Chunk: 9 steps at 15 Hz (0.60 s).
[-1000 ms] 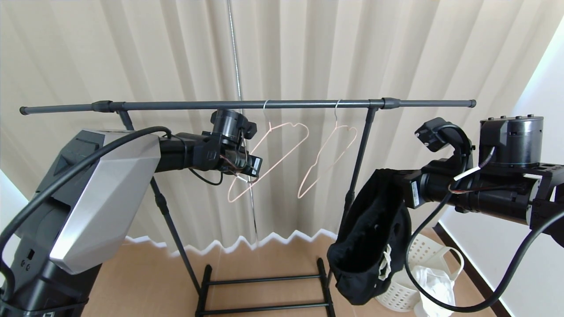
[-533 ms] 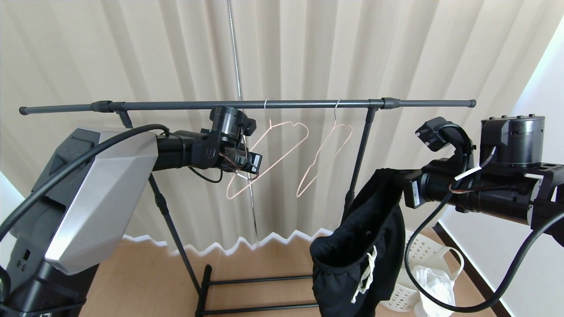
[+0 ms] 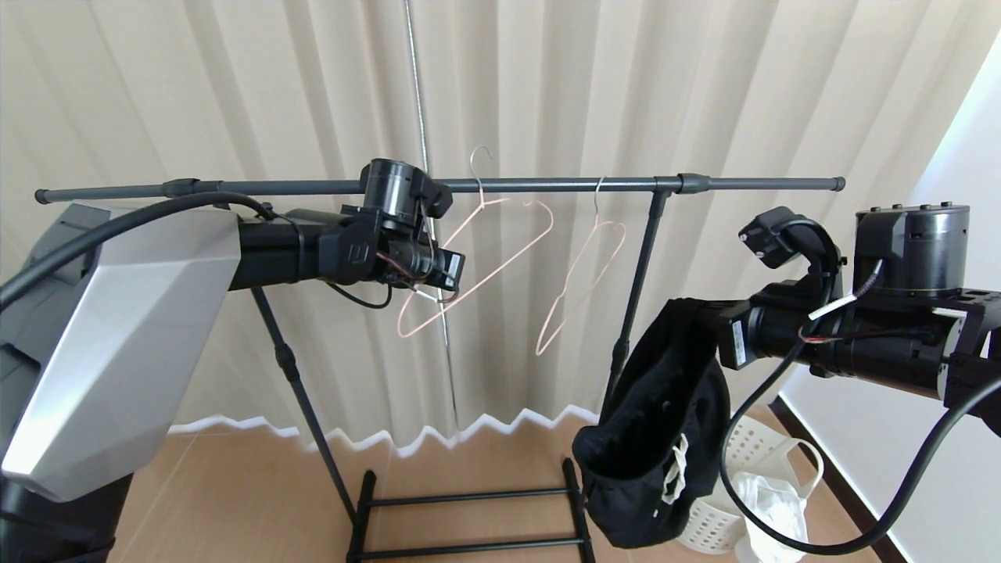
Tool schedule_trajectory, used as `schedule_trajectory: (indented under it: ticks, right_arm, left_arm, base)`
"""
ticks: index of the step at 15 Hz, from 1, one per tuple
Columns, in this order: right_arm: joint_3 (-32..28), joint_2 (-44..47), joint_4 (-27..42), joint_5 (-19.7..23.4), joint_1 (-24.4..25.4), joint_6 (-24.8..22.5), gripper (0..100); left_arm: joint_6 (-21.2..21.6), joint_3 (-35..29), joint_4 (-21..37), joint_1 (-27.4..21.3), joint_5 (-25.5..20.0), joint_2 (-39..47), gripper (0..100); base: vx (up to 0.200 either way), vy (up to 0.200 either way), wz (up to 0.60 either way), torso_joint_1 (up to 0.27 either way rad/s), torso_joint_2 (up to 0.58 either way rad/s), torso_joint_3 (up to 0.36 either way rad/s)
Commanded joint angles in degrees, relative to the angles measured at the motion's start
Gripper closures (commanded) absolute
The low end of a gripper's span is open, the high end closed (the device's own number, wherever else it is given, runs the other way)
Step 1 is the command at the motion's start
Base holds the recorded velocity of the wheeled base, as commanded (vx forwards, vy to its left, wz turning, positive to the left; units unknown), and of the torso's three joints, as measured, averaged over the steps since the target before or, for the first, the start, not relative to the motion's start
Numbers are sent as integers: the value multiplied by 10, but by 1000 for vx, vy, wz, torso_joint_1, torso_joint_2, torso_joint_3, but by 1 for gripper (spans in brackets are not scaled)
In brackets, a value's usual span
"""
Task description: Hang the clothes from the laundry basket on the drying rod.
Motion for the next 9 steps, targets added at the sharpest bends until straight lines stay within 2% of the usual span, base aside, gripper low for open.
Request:
schedule_trajectory:
  ticks: [1,6,9]
  right_arm:
    - [0,0,0,0,0,0,100]
    - [0,0,0,0,0,0,100]
    - [0,-2,0,1,0,0,100]
  left_arm:
    - [0,29,0,-4,0,-28,100]
    - [1,74,-2,-10,-2,-67,100]
    - [5,141,-32,-11,-2,-115,100]
  base:
    - [0,0,0,0,0,0]
    - [0,0,0,0,0,0]
    - [0,0,0,0,0,0]
